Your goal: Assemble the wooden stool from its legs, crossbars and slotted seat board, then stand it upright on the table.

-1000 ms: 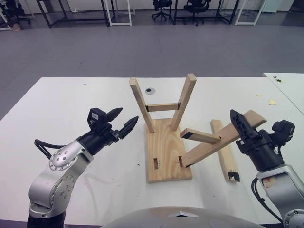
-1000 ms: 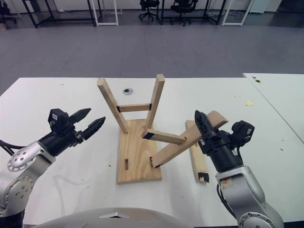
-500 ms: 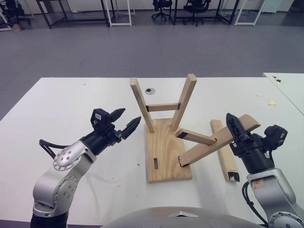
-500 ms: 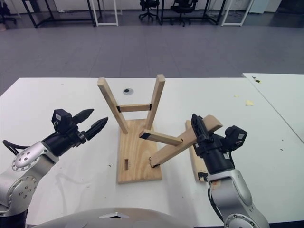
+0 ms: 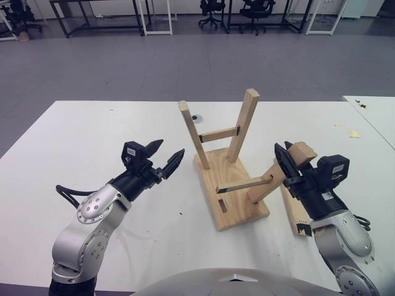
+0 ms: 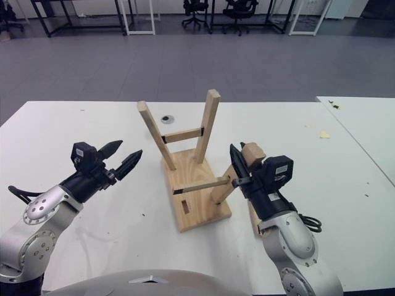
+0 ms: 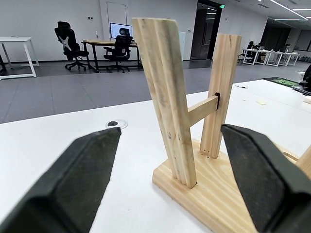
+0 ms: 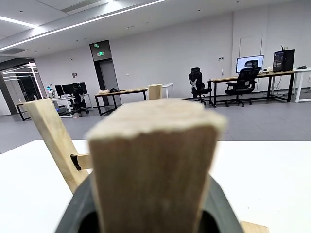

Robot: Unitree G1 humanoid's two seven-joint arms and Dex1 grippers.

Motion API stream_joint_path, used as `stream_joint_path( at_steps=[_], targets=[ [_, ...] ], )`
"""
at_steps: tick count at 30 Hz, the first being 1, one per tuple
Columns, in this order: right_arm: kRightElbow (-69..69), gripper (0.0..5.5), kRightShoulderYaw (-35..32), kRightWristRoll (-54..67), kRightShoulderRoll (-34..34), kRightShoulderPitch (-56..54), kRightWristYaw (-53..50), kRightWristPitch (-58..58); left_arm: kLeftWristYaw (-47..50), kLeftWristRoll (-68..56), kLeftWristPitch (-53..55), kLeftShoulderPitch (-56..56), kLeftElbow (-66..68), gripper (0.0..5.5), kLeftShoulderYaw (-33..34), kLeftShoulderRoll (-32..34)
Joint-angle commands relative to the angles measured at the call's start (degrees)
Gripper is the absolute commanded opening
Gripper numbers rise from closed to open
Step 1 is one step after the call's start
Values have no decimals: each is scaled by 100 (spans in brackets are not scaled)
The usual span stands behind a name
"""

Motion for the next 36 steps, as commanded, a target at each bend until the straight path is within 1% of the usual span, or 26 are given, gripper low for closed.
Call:
stream_joint_path(
  at_steps=[1, 7, 12, 13, 17, 18, 19, 22, 24, 26, 28, 29, 31, 34, 35, 36],
  targets=[
    [648, 105, -16, -72, -262, 30, -86, 1106, 69, 162, -87, -82, 58, 378, -129, -58],
    [442, 105, -624, 901, -90, -701, -263, 1343, 88, 261, -157, -88, 95, 378, -164, -122],
    [327, 105, -955, 1149, -26, -1142, -254, 1307, 79, 371, -231, -231, 216, 378, -232, -206],
    [309, 140, -1025, 1204, -22, -1270, -261, 1297, 74, 381, -244, -246, 233, 378, -238, -207],
    [256, 222, -1151, 1400, -203, -1733, -212, 1502, 80, 479, -338, -263, 313, 378, -273, -261],
    [223, 258, -1213, 1512, -342, -1894, -173, 1602, 98, 532, -379, -243, 320, 378, -320, -303],
    [151, 269, -1375, 1740, -538, -2094, -186, 1715, 105, 572, -417, -246, 343, 378, -354, -347],
    [199, 339, -1897, 2730, -1135, -3043, -316, 1955, 143, 660, -565, -221, 420, 378, -357, -454],
    [646, 378, -2270, 3451, -1336, -3729, -536, 1885, 161, 726, -679, -193, 483, 378, -384, -527],
    [1305, 382, -2723, 3897, -1458, -4021, -725, 1810, 151, 778, -784, -201, 577, 378, -408, -590],
    [1831, 382, -2962, 3834, -1519, -3848, -974, 1916, 127, 812, -856, -292, 687, 378, -395, -607],
    [2033, 382, -2979, 3643, -1539, -3520, -1019, 2046, 122, 824, -884, -351, 740, 378, -368, -594],
    [2218, 382, -2666, 3108, -1641, -2830, -912, 2333, 145, 834, -916, -378, 781, 378, -305, -576],
    [2379, 382, -1525, 1914, -1710, -1519, -150, 2377, 169, 885, -947, -394, 894, 378, -249, -542],
    [2493, 382, -1193, 1494, -1727, -1241, 33, 2283, 172, 906, -954, -385, 934, 378, -233, -537],
    [2580, 382, -995, 1314, -1659, -988, 163, 2300, 147, 918, -954, -413, 993, 378, -229, -528]
  ],
)
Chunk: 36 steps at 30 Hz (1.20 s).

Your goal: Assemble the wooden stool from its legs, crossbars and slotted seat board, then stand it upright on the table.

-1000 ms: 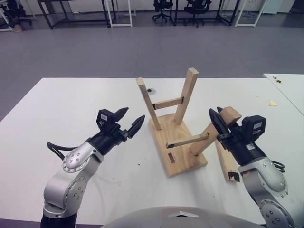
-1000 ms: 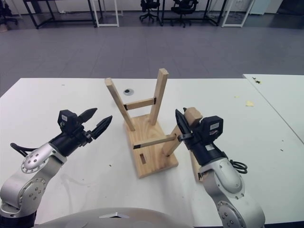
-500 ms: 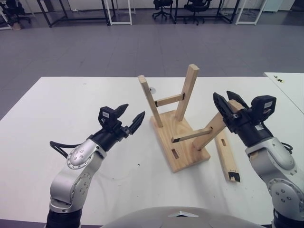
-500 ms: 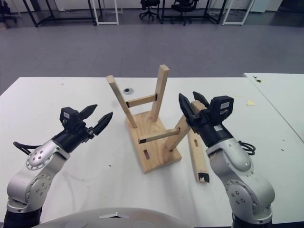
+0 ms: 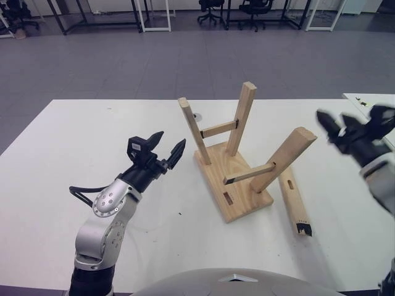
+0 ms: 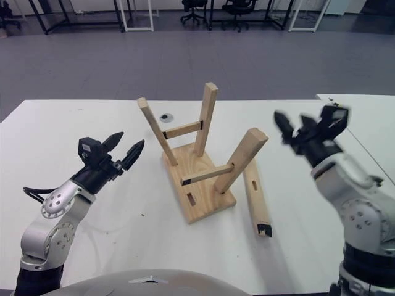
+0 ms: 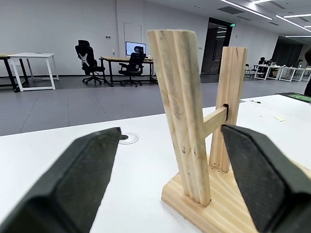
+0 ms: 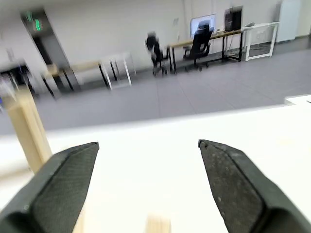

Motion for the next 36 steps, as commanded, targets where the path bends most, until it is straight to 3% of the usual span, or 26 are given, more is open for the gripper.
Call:
stream_joint_path(
  at_steps=[1, 8, 17, 21, 23, 25, 27, 30, 36],
  targets=[
    [384, 382, 947, -988, 76, 958, 583, 19, 9, 121, -33, -77, 173, 378, 68, 60],
    [322, 382, 1379, -1675, 365, 1578, 747, 393, -38, 125, 20, -127, 228, 378, 129, 113],
    [559, 226, 1083, -2222, 822, 1123, 691, 478, 39, 234, 123, -536, 447, 378, -54, 48],
    [1065, 208, 442, -2516, 673, 167, 942, -336, -40, -202, 339, -893, 291, 378, 852, 550],
    [1078, 208, -25, -2495, 242, -774, 1317, -805, 69, -1116, 726, -1771, 249, 378, 1452, 711],
    [1068, 208, -158, -2511, -280, -1984, 1748, -1132, 612, -3187, 1217, -2852, 340, 378, 1956, 615],
    [904, 208, 271, -2573, -564, -3261, 2323, -1440, 932, -4583, 1576, -3951, 819, 378, 1951, 476],
    [257, 208, 1456, -2590, -10, -4561, 2891, -1473, 1077, -5013, 1882, -5165, 1931, 378, 1454, -20],
    [-25, 208, 2219, -2854, 392, -4968, 3310, -1507, 1284, -5238, 1881, -5663, 2344, 378, 1291, -444]
  ],
)
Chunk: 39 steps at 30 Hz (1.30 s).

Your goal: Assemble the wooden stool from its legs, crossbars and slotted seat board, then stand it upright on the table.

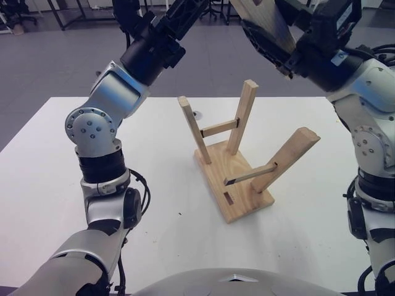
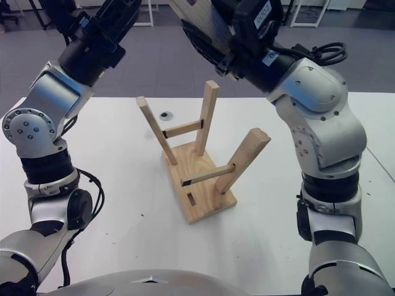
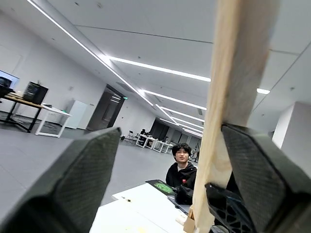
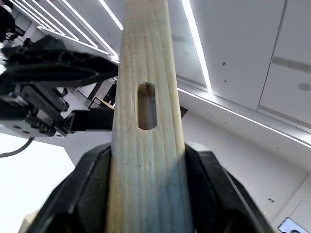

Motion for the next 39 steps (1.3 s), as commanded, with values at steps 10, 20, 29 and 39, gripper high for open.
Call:
stream_joint_path(
  at_steps=[10, 20, 29, 39],
  targets=[
    [382, 207, -26, -308, 193, -30, 268, 151, 250, -560, 39, 222, -549, 378, 58, -87],
    [-222, 207, 139, -37, 76, 416, 879, 488, 169, -365, -327, 50, -492, 299, 119, -45],
    [-92, 207, 162, -365, 259, 250, 721, 330, 185, -384, -381, 248, -565, 136, 35, -126],
    [3, 302, 302, -726, 153, 243, 860, 364, 136, -176, -617, 201, -505, 102, 114, -95]
  ],
)
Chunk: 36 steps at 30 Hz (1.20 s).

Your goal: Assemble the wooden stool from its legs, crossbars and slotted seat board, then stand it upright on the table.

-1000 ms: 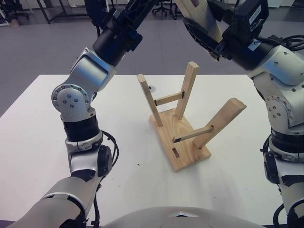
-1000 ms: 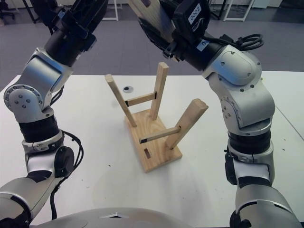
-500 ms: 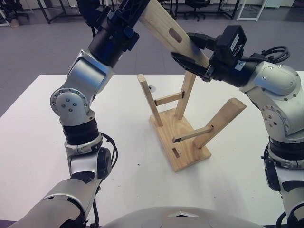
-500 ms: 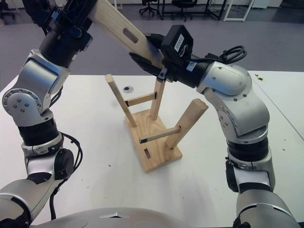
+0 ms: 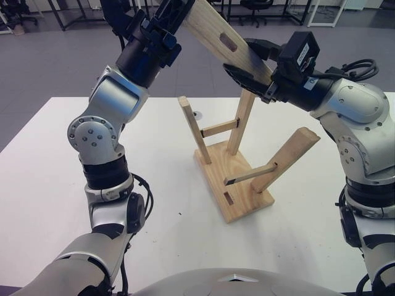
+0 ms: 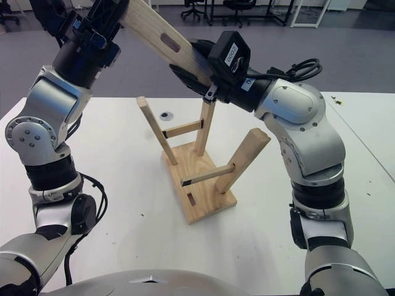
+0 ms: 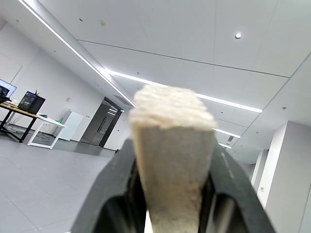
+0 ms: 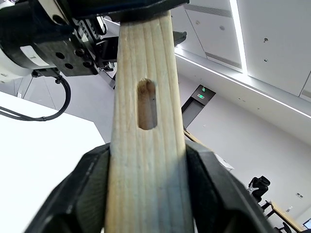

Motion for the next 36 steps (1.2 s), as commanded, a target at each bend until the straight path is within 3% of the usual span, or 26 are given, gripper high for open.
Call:
stream_joint_path(
  at_steps=[1, 6, 9, 13, 17, 21, 25, 31, 36],
  targets=[
    [74, 325, 127, -248, -127, -127, 74, 58, -79, 148, -169, -59, -1, 102, 109, 95],
    [160, 428, -19, -420, -253, -133, 71, 26, -49, 327, -351, 26, -69, 102, 492, 473],
    [211, 478, -425, -535, -707, 201, 191, 4, -106, 487, -423, 110, 67, 102, 871, 951],
    [1235, 483, -1039, -1235, -1552, 664, 60, -370, 99, 154, -315, 363, -214, 102, 1174, 1185],
    [2089, 483, -917, -1901, -1880, 1645, 77, -840, 603, -446, -131, 1036, -940, 102, 986, 1011],
    [2432, 483, 104, -2591, -1488, 3225, 34, -1538, 995, -1251, -35, 1887, -1483, 102, 1129, 1260],
    [2336, 483, 982, -3130, -1177, 3698, 138, -1853, 1338, -1249, 196, 3190, -2113, 102, 667, 1352],
    [1129, 483, 1169, -2336, -725, 4117, 778, -1375, 1495, -191, 198, 4492, -2499, 102, 218, 1473],
    [652, 483, 1256, -2064, -184, 4022, 707, -1039, 2257, -198, 65, 4971, -2690, 102, 337, 1453]
  ],
)
